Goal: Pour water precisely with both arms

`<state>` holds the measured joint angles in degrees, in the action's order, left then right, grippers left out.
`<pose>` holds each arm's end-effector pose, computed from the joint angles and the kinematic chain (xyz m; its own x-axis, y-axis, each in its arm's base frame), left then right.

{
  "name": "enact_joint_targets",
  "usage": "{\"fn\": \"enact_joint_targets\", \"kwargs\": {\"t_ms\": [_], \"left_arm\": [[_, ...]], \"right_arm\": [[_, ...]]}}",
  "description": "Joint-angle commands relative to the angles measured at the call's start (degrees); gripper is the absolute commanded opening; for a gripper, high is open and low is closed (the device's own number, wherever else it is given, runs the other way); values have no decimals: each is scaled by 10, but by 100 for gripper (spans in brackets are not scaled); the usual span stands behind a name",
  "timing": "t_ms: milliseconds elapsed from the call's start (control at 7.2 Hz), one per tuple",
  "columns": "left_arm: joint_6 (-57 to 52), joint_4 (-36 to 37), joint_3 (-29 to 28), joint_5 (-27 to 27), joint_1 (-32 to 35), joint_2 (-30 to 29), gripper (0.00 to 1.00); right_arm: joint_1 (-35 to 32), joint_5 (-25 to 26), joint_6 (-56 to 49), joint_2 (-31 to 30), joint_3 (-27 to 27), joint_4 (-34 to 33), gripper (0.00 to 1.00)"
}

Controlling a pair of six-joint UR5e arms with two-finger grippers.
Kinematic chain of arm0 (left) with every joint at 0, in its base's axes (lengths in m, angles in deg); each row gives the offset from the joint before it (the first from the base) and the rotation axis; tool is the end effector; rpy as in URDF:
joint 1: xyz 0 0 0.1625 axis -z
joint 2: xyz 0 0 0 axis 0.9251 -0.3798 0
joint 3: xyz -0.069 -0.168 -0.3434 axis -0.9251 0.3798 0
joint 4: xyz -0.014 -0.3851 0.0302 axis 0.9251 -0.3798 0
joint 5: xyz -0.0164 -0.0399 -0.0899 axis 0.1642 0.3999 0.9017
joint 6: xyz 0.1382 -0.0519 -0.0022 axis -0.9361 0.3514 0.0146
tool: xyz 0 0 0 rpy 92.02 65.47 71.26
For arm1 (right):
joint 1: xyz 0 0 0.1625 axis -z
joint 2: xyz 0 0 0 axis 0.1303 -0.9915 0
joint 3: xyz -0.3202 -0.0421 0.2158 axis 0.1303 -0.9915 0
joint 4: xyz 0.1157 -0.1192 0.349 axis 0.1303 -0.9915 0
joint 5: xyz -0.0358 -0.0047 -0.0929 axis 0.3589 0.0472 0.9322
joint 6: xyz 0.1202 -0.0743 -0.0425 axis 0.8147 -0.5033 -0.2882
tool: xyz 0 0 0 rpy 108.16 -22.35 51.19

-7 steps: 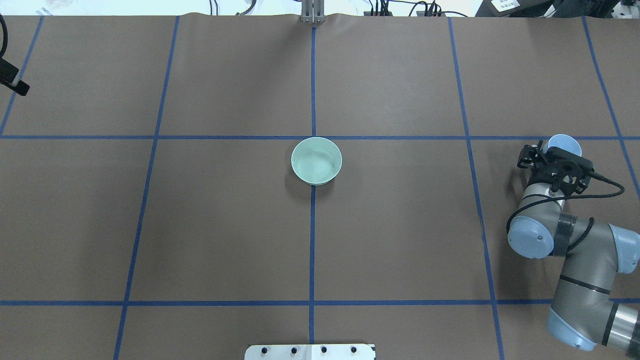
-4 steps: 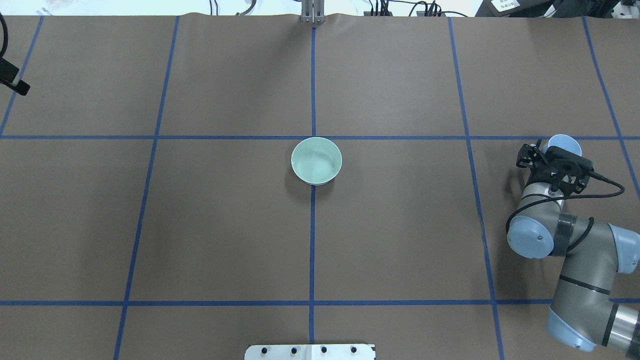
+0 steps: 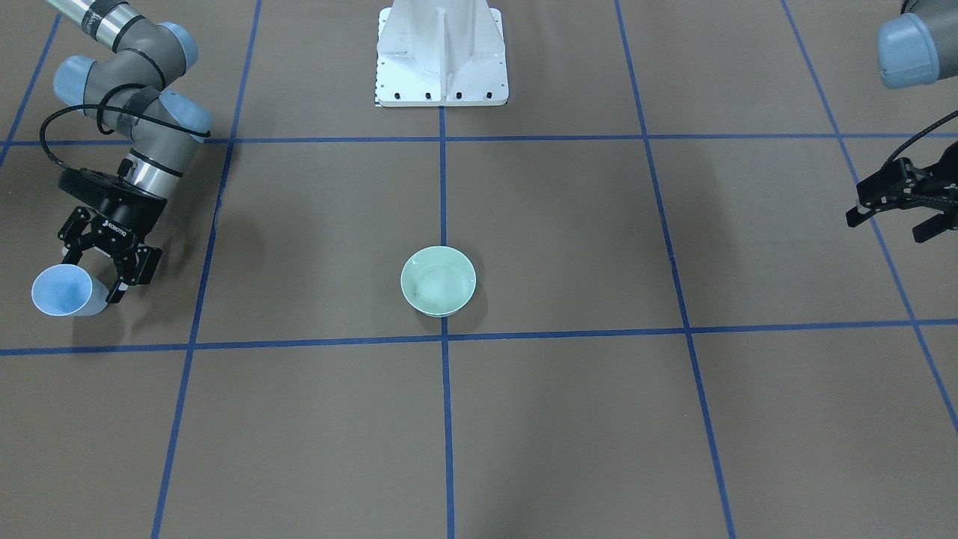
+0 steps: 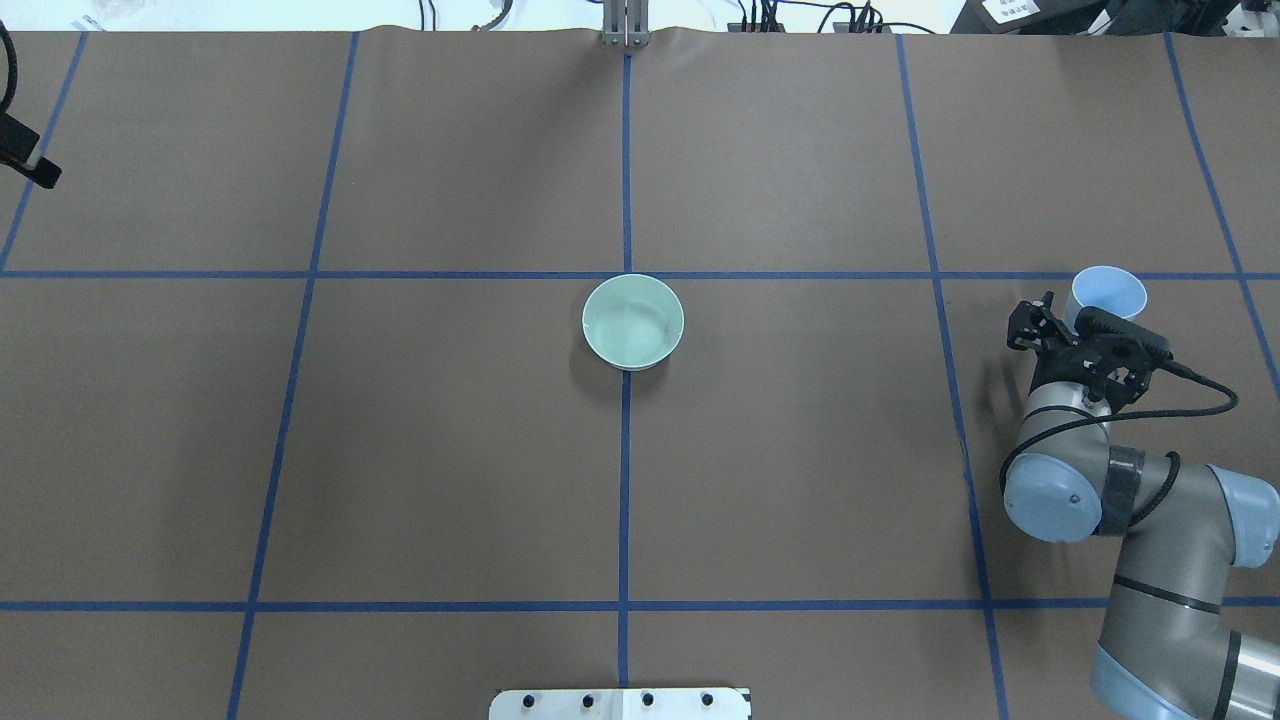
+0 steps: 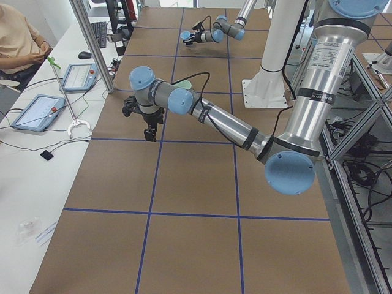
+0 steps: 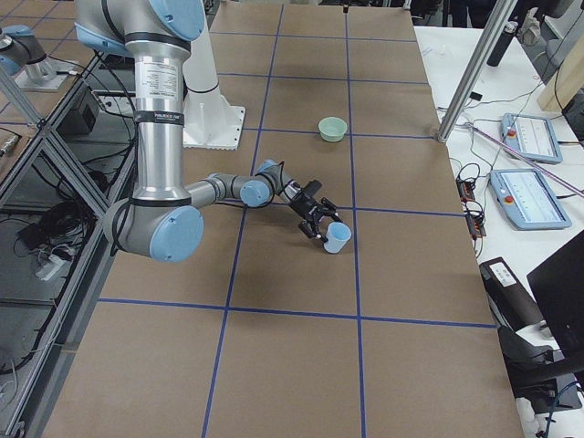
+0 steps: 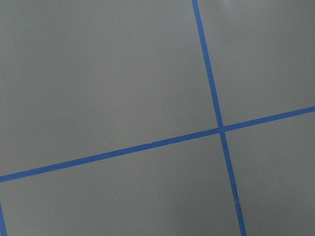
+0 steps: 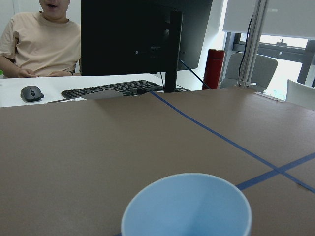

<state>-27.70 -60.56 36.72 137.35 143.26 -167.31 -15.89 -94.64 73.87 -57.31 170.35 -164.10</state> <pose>0.1154 -0.5346 0.4185 0.6031 0.2148 -0.7682 -0.1089 0.9762 0.1875 -0.3420 -0.4127 0.5691 0.6535 0.5371 0.5333 -0.7490 0.3574 0.5579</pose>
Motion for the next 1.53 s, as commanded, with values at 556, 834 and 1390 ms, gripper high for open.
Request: {"fn": "enact_joint_targets", "kwargs": {"t_ms": [556, 834, 1390], "left_arm": [[9, -1, -3, 0, 0, -7, 100], [13, -1, 0, 0, 0, -10, 100], [129, 0, 20, -1, -15, -47, 100]], "right_arm": [[41, -2, 13, -18, 99, 0, 100], [41, -51, -56, -9, 157, -1, 100], [-134, -270, -263, 80, 177, -4, 100]]}}
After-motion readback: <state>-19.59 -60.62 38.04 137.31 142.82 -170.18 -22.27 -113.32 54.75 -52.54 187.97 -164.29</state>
